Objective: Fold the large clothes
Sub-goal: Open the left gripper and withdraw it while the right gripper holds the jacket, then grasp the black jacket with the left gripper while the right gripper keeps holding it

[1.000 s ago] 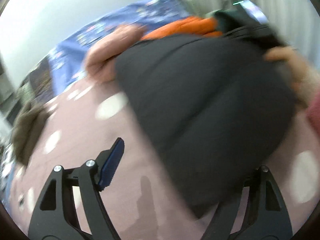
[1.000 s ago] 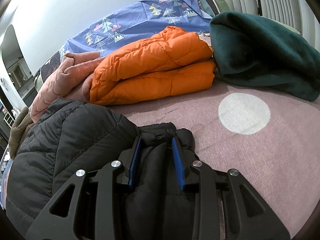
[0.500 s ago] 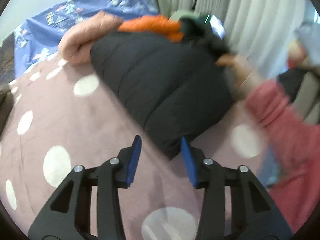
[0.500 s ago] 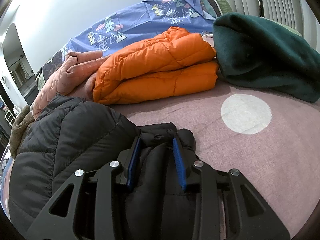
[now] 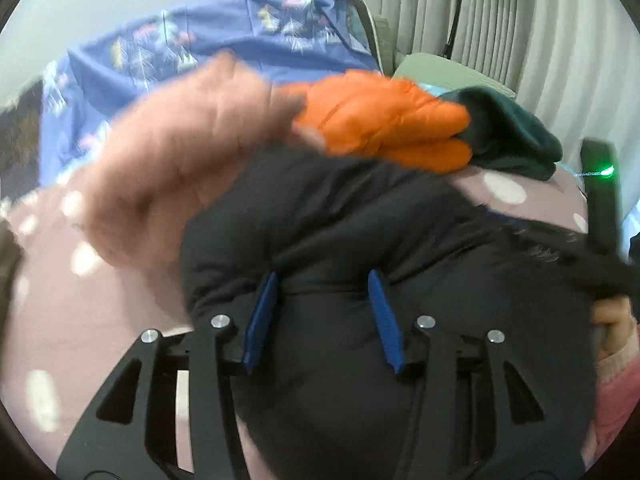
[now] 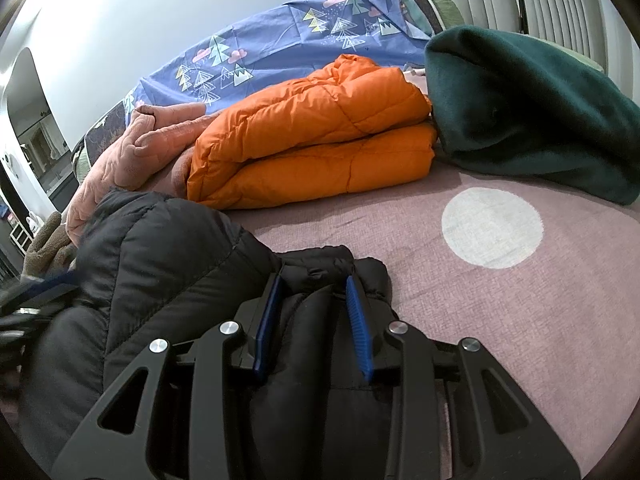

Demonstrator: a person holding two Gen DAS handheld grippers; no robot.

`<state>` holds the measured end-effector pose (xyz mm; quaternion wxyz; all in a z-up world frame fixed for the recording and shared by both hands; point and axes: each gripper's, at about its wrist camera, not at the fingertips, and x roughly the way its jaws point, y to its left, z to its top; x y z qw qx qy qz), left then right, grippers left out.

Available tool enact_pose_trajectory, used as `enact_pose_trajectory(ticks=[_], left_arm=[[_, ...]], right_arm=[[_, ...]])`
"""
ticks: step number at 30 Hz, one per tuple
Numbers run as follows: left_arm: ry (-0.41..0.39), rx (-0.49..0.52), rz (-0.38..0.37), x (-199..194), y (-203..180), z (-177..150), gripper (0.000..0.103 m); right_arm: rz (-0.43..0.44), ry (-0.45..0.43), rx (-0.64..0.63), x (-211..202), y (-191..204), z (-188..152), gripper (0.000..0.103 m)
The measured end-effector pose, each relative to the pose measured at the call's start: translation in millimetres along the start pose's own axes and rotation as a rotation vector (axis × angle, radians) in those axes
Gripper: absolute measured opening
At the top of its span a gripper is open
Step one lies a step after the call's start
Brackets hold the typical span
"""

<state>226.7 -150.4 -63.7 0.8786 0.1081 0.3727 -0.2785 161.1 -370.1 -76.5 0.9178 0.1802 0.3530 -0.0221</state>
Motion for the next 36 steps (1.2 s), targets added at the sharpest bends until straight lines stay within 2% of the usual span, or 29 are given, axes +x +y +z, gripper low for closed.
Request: enact_pose_trajectory(ticks=[2,6,16,24,34,36], left_arm=[[-0.013,0.024,0.007,2,-2,-10,0.05],[-0.015,-0.002,-0.021,9,1,-18,0.05],[-0.022,0.016,-0.011,13,0,-15,0.05],[-0.037,0.014,-0.019,14,3,-18,0.05],[-0.049,0.008,-0.021,8,3,-13,0.049],[-0.03,0.01,-0.006,0,-1,-4,0.045]], right_arm=[[-0.008,0.0,-0.016,0,3,1,0.036],[-0.019,0.006,-0.028,2,6,1,0.037],[-0.02,0.005,-0.031,3,4,1,0.037],[-0.091,0.03,-0.093,10,17,1,0.037],[-0.089,0.016,-0.089,8,16,-1,0.037],[-0.089,0.013,-0.088,8,15,-1,0.037]])
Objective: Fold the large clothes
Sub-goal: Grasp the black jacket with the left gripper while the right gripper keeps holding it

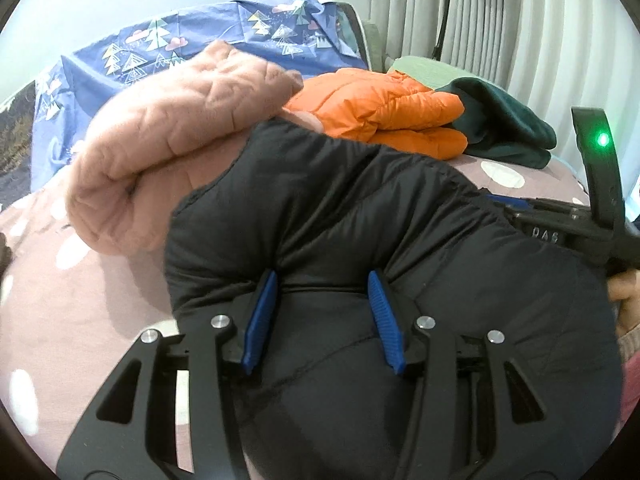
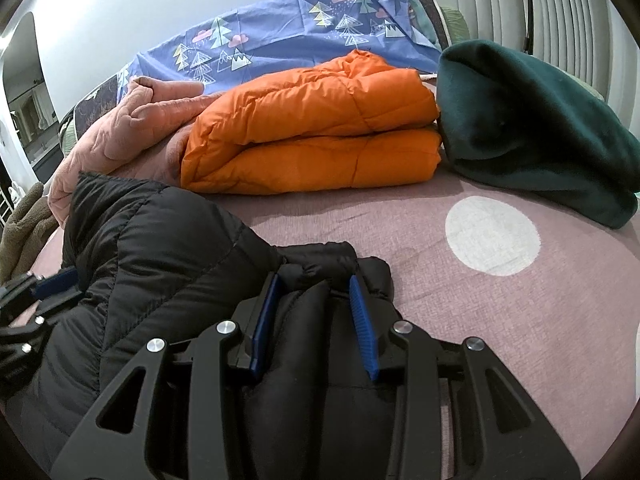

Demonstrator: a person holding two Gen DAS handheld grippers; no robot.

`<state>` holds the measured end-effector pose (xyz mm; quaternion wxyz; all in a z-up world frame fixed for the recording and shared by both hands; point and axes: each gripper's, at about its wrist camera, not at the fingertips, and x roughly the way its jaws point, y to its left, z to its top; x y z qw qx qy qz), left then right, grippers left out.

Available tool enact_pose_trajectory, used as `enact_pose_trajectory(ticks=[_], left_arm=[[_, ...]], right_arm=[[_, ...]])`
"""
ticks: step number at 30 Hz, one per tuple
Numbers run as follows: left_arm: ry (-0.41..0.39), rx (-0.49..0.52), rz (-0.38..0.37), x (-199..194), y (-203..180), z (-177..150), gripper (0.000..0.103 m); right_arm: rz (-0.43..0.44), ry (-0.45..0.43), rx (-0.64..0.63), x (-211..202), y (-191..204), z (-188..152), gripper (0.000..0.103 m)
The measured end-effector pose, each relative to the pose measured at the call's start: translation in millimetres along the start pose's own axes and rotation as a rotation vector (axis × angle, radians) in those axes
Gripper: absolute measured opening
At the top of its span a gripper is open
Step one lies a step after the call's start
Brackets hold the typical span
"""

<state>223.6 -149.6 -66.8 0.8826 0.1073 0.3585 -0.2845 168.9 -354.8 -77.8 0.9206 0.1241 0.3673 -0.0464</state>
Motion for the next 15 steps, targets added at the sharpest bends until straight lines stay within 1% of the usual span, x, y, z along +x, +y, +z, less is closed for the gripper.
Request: enact_pose_trajectory(ticks=[2,3,4,5,6,7,8,9,10,11,12,15], left_arm=[[-0.012,-0.01,-0.054,-15,-6,14,0.045],[-0.043,-0.001,-0.118,-26,-13,26,0.047],[-0.06,0.011,-0.145,-31,-18,32,0.051],[-0.073,0.038,-0.154,-34,-27,40,0.054],[-0.073,0.097,-0.139,-31,-40,48,0.059],[-0.052,0.145,-0.108,-23,-48,51,0.063],[-0.004,0.19,-0.061,-6,-55,50,0.063],[0.07,0.213,-0.011,17,-57,44,0.065],[0.083,0.178,-0.025,35,-52,37,0.065],[0.082,0.142,-0.053,38,-46,35,0.065],[0.085,0.137,-0.056,39,-45,33,0.065],[0.072,0.175,-0.013,38,-51,25,0.065]], right_arm=[[0.001,-0.003,0.0,-1,-1,-1,0.037],[0.001,-0.004,0.0,-1,-1,-2,0.037],[0.002,-0.005,0.001,-1,-1,-1,0.037],[0.002,-0.006,0.001,-1,-1,-1,0.037],[0.004,-0.007,0.002,-1,-2,-1,0.037],[0.006,-0.008,0.005,-1,-3,-1,0.037],[0.009,-0.008,0.007,-1,-4,-1,0.037],[0.006,-0.006,0.012,-2,-5,-2,0.037],[0.006,-0.002,0.024,-1,-8,-2,0.037],[0.012,-0.002,0.027,0,-8,-2,0.037],[0.013,-0.003,0.026,0,-8,-1,0.037],[0.005,-0.003,0.012,0,-6,-1,0.038]])
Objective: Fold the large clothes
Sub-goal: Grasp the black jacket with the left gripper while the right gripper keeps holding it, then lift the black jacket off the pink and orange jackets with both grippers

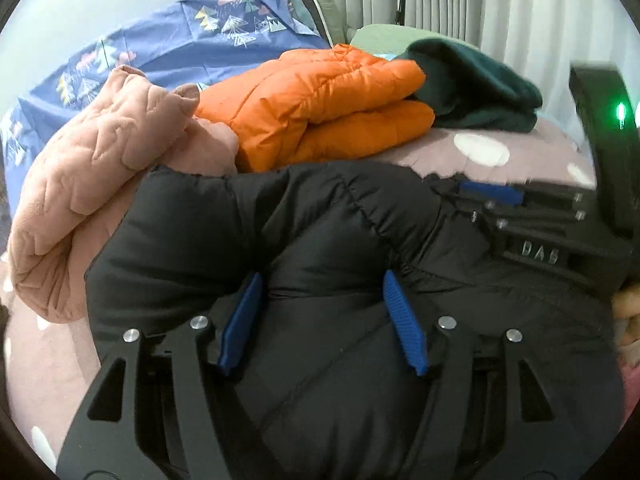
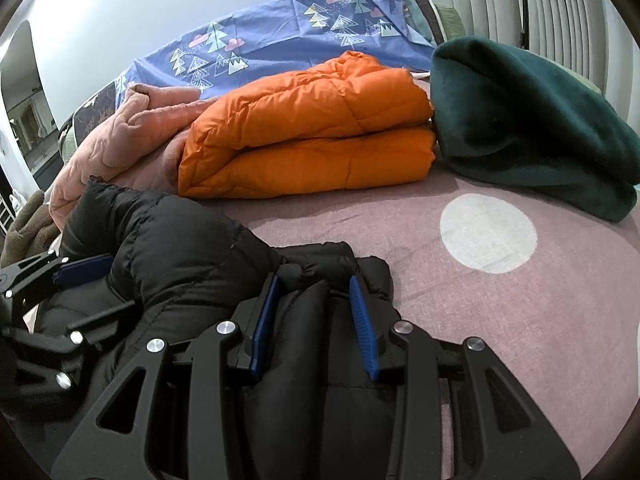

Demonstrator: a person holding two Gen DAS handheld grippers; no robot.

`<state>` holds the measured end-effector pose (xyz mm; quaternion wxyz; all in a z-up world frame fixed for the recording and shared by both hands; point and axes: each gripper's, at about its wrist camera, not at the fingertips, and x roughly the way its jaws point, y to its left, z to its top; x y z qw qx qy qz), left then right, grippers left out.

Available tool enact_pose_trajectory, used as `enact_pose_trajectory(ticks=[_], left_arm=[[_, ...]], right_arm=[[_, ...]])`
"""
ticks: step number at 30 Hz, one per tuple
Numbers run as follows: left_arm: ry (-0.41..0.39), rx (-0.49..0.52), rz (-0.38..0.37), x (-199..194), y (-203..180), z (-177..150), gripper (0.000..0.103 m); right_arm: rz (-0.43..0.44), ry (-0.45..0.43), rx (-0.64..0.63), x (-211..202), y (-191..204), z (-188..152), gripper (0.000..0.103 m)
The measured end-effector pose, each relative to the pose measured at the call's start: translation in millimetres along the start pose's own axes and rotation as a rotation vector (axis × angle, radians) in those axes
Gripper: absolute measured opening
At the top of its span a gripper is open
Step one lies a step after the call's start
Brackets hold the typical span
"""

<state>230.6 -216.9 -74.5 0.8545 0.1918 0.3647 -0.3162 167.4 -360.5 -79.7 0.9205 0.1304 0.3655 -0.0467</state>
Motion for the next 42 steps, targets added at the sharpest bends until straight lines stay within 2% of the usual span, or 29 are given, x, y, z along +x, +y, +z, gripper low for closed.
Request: enact_pose_trajectory(ticks=[4,13,18,22,24,25,26,31,35,38,40,42], left_arm=[[-0.005,0.014,0.023,1,-3,-2,0.065],[0.011,-0.001,0.008,2,-3,-4,0.065],[0.005,0.017,0.048,-4,-12,-13,0.063],[0.019,0.016,0.043,0,-12,-12,0.063],[0.021,0.018,0.044,1,-13,-13,0.063],[0.021,0.02,0.048,0,-13,-13,0.063],[0.02,0.023,0.052,0,-14,-13,0.063],[0.01,0.016,0.049,-1,-14,-14,0.063],[0.006,0.016,0.05,-3,-13,-15,0.063],[0.004,0.014,0.048,-4,-12,-16,0.063],[0.004,0.016,0.05,-5,-12,-16,0.063],[0.004,0.017,0.05,-6,-11,-16,0.063]], right_arm=[[0.006,-0.002,0.003,0,0,0,0.038],[0.008,-0.012,0.0,-3,0,2,0.042],[0.021,-0.015,-0.017,-3,2,2,0.046],[0.017,-0.006,-0.015,-2,3,3,0.046],[-0.009,0.007,-0.027,-8,3,6,0.051],[-0.04,0.009,-0.036,-14,3,7,0.061],[-0.073,-0.003,-0.043,-28,0,8,0.067],[0.031,-0.004,0.016,-92,-31,-12,0.068],[0.088,0.077,0.069,-115,-48,-49,0.077],[0.24,0.163,0.221,-118,-63,-81,0.077],[0.323,0.176,0.324,-121,-70,-93,0.078],[0.386,0.175,0.369,-127,-72,-99,0.08]])
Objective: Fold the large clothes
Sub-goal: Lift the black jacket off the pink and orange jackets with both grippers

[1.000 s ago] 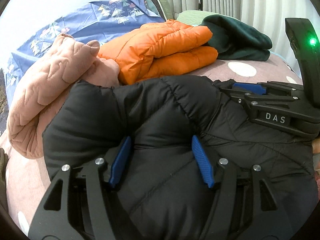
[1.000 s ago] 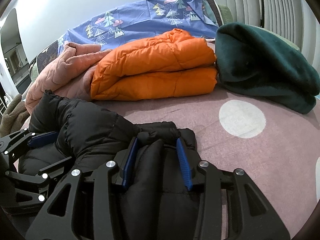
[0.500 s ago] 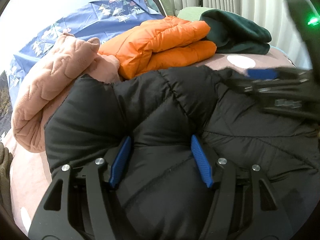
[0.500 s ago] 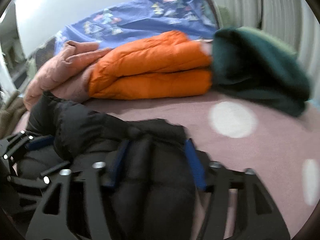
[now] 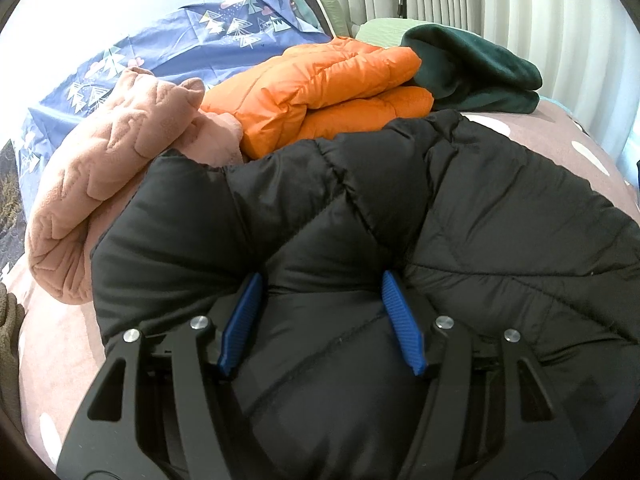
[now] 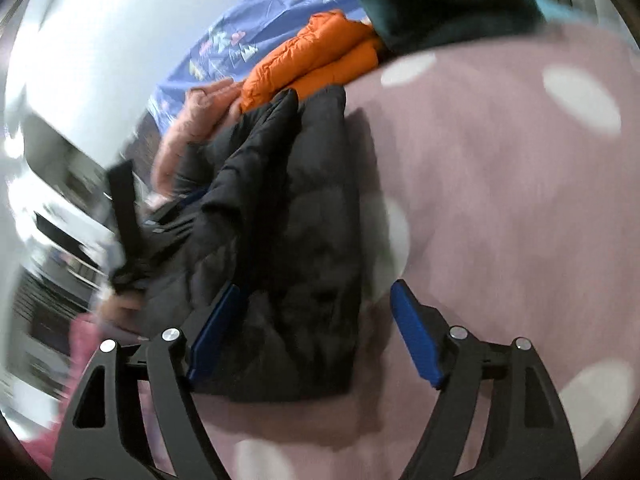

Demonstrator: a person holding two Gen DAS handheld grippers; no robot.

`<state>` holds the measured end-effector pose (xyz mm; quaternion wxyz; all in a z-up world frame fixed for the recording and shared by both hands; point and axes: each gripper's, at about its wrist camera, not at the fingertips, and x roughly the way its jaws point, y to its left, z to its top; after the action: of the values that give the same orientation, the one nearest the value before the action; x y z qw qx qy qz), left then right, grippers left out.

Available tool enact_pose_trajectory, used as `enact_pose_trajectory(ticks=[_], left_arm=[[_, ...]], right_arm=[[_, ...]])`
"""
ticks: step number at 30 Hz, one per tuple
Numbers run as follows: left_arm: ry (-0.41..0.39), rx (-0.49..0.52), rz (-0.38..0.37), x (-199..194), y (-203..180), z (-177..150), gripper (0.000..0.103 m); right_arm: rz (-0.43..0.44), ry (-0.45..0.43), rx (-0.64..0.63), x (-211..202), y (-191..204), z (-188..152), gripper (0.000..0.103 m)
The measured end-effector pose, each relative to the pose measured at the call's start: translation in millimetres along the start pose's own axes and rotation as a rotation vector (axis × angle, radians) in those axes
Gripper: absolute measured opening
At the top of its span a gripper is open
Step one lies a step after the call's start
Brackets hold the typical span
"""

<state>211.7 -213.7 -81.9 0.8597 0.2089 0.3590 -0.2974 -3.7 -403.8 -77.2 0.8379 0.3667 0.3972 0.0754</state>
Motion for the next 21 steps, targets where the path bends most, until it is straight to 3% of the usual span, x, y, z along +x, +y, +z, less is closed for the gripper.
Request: enact_pose_trajectory(ticks=[4,6,8,10,17,21], left_arm=[[0.004,0.001,-0.011,-2,1,0,0.063],[0.002,-0.001,-0.017,-2,2,0,0.063],[0.002,-0.003,-0.02,-3,4,-1,0.063],[0.001,-0.002,-0.019,-3,4,-1,0.063],[-0.005,-0.007,-0.031,-4,8,-2,0.063],[-0.011,-0.014,-0.036,-6,10,-3,0.063]], right_arm=[[0.043,0.016,-0.018,-5,11,-7,0.083],[0.041,0.025,-0.068,-5,22,-7,0.092],[-0.062,0.051,-0.145,5,34,-10,0.096],[-0.112,0.104,-0.119,17,30,-12,0.096],[0.092,0.118,0.09,33,5,3,0.096],[0.082,0.104,0.083,48,10,16,0.095]])
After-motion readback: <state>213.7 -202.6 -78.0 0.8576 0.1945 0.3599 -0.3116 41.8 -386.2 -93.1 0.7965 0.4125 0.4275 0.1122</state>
